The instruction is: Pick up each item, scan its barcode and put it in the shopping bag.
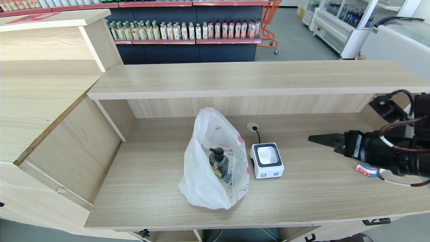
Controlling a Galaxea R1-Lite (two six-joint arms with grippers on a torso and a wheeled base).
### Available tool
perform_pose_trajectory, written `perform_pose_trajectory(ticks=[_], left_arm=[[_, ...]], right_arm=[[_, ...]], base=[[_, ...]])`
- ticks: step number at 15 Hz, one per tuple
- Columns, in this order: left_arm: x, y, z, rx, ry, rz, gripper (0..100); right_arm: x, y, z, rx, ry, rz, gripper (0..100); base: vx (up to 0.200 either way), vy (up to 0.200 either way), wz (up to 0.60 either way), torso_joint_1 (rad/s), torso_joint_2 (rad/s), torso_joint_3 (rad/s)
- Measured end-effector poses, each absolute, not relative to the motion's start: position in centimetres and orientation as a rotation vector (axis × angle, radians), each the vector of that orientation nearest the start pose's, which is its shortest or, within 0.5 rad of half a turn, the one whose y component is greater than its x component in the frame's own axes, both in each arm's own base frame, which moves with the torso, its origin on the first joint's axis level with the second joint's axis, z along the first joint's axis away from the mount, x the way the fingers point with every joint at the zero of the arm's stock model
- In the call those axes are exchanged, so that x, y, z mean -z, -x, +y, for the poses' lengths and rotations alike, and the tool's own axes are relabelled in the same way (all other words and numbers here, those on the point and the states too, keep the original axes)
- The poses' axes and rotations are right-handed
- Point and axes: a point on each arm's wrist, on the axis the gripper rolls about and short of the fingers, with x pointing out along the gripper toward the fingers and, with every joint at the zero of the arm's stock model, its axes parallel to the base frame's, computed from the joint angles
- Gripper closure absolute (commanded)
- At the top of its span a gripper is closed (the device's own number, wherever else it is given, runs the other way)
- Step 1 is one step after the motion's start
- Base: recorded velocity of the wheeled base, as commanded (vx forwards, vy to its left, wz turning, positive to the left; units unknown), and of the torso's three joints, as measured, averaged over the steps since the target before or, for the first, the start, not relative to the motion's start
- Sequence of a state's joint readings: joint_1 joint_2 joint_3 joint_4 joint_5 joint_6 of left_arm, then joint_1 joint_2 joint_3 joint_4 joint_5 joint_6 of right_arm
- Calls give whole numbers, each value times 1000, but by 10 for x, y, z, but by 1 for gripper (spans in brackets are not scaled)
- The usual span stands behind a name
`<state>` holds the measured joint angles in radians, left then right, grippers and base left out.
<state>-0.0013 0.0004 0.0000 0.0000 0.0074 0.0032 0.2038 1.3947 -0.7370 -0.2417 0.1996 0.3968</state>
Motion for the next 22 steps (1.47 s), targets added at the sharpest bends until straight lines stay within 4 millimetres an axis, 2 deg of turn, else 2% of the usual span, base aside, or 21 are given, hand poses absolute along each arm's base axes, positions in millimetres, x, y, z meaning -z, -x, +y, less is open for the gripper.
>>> perform_pose_trajectory(ticks=[3, 6, 10, 16, 22], left_arm=[[-75, 23, 0, -6, -3, 0, 0], [-75, 23, 0, -6, -2, 0, 0], [-75, 23, 0, -5, 0, 0, 0], [-75, 23, 0, -7, 0, 0, 0], [-75, 23, 0, -6, -2, 0, 0]], right_arm=[[-206, -196, 32, -247, -402, 464, 0], [-210, -188, 28, -238, -414, 437, 0], [-221, -189, 25, -196, -557, 411, 0], [-223, -194, 10, -68, -664, 443, 0], [-232, -193, 0, 124, -802, 456, 0]], base=[[0, 0, 0, 0, 0, 0], [0, -67, 0, 1, -1, 1], [0, -200, 0, -1, 2, 5], [0, -200, 0, 2, 2, 2], [0, -200, 0, 2, 3, 1]])
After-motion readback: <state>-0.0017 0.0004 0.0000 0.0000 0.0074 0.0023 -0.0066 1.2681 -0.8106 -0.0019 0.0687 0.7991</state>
